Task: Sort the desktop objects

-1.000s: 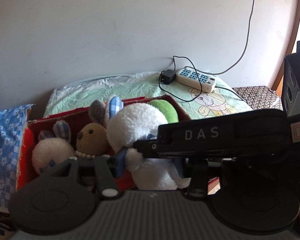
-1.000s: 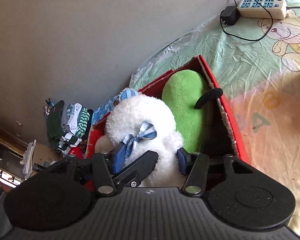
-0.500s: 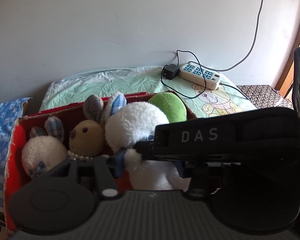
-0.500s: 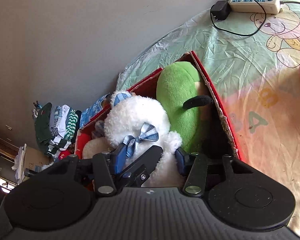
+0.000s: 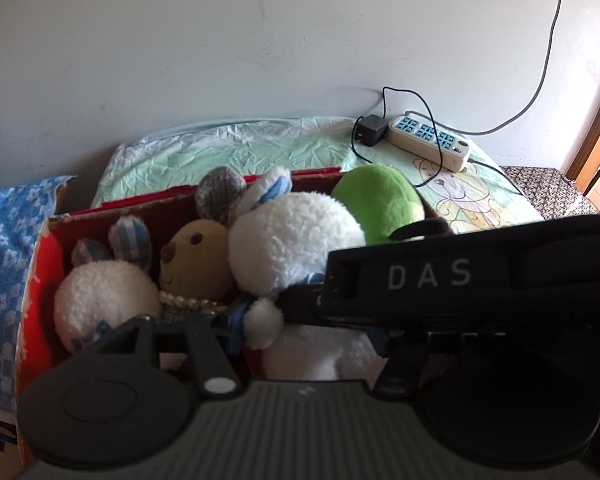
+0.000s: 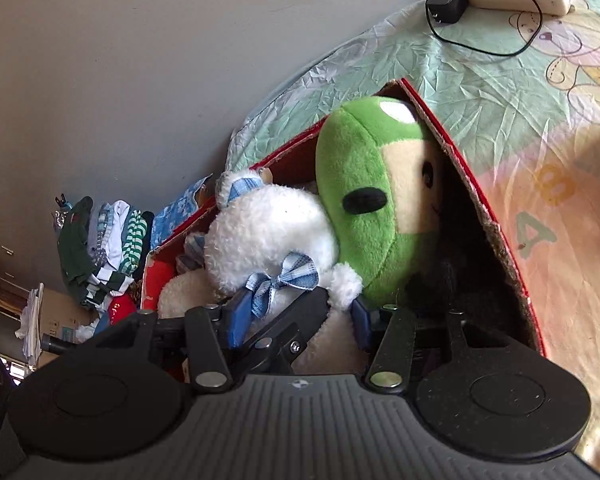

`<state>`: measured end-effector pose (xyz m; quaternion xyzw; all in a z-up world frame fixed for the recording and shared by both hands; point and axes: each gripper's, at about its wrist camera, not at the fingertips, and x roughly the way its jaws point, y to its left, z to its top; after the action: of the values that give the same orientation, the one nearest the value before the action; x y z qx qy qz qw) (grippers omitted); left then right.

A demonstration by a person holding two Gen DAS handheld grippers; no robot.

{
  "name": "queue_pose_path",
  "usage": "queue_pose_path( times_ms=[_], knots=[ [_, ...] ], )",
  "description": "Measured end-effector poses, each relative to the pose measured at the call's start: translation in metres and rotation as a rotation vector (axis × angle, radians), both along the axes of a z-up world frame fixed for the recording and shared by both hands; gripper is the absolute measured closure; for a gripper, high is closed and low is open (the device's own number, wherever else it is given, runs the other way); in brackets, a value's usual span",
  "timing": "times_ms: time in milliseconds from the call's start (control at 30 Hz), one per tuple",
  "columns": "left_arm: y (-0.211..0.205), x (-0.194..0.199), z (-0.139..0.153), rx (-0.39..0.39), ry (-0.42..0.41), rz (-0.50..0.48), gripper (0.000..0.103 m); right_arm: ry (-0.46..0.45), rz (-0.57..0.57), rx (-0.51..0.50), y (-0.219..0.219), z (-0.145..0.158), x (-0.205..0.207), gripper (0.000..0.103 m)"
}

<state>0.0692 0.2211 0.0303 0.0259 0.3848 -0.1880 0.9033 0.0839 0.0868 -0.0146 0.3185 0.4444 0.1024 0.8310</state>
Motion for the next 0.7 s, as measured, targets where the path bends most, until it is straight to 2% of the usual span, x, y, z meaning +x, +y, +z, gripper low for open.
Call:
queue_pose_path(
  times_ms=[100, 200, 267, 333, 400, 467, 567, 700],
  knots=[
    [0.004, 0.0, -0.002, 0.0, -0.005, 0.008, 0.026, -0.024, 0.029, -0.032, 0.005, 0.005, -0.004, 0.045],
    [0.007, 0.001, -0.003, -0.016, 0.007, 0.002, 0.025, -0.031, 0.048, -0.02, 0.001, 0.008, -0.005, 0.043],
    [0.006, 0.0, -0.004, -0.012, 0.008, -0.002, 0.025, -0.059, 0.058, -0.021, -0.003, 0.014, -0.01, 0.043],
    [0.005, 0.0, -0.006, -0.005, 0.011, -0.006, 0.024, -0.128, 0.059, -0.046, -0.009, 0.029, -0.019, 0.044],
    [0.006, 0.002, -0.006, -0.015, 0.017, -0.007, 0.025, -0.205, 0.033, -0.101, -0.018, 0.044, -0.03, 0.044],
    [0.006, 0.004, -0.005, -0.023, 0.023, -0.011, 0.026, -0.235, 0.006, -0.189, -0.021, 0.054, -0.035, 0.044],
    [0.003, 0.007, -0.003, -0.036, 0.034, -0.024, 0.031, -0.197, -0.008, -0.272, -0.02, 0.052, -0.03, 0.046],
    [-0.002, 0.01, -0.005, -0.022, 0.026, -0.03, 0.03, -0.103, -0.029, -0.206, -0.025, 0.033, -0.017, 0.051]
  ],
)
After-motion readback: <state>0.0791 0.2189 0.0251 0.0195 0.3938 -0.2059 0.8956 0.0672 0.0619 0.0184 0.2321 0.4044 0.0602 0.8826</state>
